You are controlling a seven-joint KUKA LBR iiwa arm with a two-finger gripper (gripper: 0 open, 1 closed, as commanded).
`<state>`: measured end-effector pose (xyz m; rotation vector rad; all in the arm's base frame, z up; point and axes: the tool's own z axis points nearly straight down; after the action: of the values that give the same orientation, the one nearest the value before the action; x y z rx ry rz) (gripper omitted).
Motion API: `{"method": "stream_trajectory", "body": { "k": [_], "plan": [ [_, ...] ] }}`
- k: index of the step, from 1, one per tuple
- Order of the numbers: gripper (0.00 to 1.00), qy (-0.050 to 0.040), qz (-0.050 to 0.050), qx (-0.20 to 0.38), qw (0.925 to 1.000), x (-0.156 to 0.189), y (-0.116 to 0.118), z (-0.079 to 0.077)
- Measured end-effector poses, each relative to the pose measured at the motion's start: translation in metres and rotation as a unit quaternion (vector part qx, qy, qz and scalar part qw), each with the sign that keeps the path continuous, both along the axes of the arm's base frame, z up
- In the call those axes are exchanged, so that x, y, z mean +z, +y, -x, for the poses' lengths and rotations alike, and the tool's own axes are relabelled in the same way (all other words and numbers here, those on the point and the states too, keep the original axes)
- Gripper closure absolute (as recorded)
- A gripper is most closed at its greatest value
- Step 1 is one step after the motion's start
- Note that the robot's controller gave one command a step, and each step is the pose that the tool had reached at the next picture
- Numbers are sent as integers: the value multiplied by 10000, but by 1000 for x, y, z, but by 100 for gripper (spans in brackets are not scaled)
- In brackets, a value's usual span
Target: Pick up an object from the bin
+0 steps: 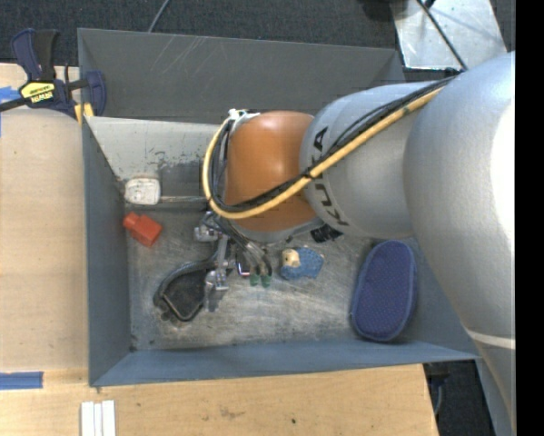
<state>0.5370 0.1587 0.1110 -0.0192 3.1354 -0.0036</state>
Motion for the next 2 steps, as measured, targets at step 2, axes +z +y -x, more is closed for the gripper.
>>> {"method": "stream_trajectory", "body": {
  "k": [2],
  "plan": [
    [0,27,-41,-658,9978,-2,18,11]
  ]
}}
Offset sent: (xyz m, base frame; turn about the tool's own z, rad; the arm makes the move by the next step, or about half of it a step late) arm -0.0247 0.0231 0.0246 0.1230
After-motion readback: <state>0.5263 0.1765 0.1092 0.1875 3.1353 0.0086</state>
